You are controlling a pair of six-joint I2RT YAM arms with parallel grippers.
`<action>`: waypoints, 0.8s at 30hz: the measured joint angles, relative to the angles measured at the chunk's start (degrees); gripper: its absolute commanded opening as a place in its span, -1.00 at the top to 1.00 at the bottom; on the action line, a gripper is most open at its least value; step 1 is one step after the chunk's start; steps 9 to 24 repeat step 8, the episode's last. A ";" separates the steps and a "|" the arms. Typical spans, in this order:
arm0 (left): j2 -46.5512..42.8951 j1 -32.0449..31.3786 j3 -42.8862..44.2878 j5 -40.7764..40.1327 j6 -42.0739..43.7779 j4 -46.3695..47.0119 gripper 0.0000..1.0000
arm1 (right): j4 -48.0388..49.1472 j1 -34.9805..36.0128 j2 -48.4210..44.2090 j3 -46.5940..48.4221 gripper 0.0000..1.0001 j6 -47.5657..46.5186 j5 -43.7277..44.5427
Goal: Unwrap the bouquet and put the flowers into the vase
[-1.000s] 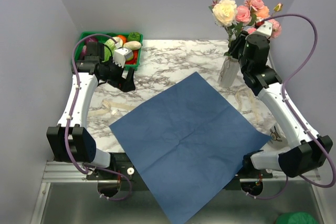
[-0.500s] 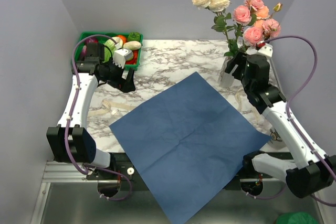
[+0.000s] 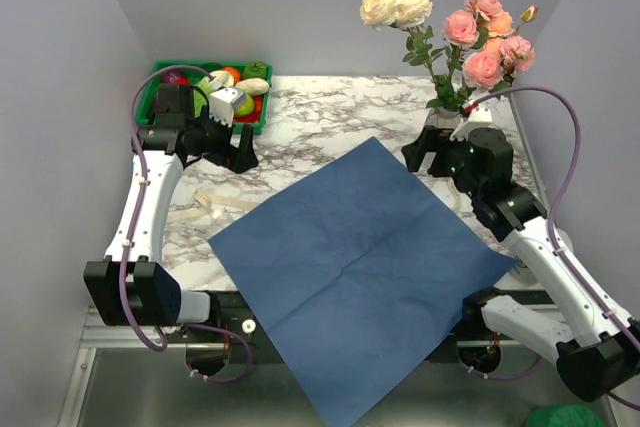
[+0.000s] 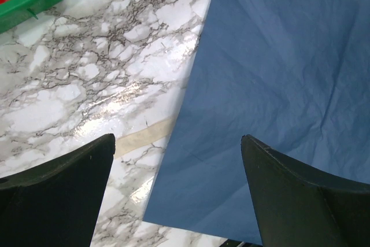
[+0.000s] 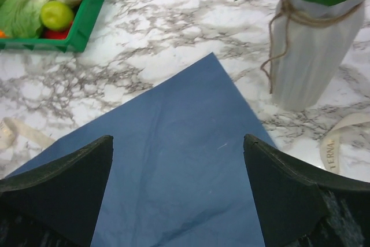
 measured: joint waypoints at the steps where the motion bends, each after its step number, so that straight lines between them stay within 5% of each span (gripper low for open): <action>1: -0.28 0.00 -0.44 -0.11 -0.33 0.59 -0.97 | 0.26 0.39 -0.04 -0.28 -1.00 -0.07 -0.79; 8: -0.46 -0.31 -3.08 -1.03 -1.84 2.25 -0.97 | 1.16 6.08 0.94 -1.60 -1.00 -0.79 -2.12; 24: -0.46 -0.31 -3.08 -1.03 -1.84 2.25 -0.97 | 1.16 6.08 0.94 -1.60 -1.00 -0.79 -2.12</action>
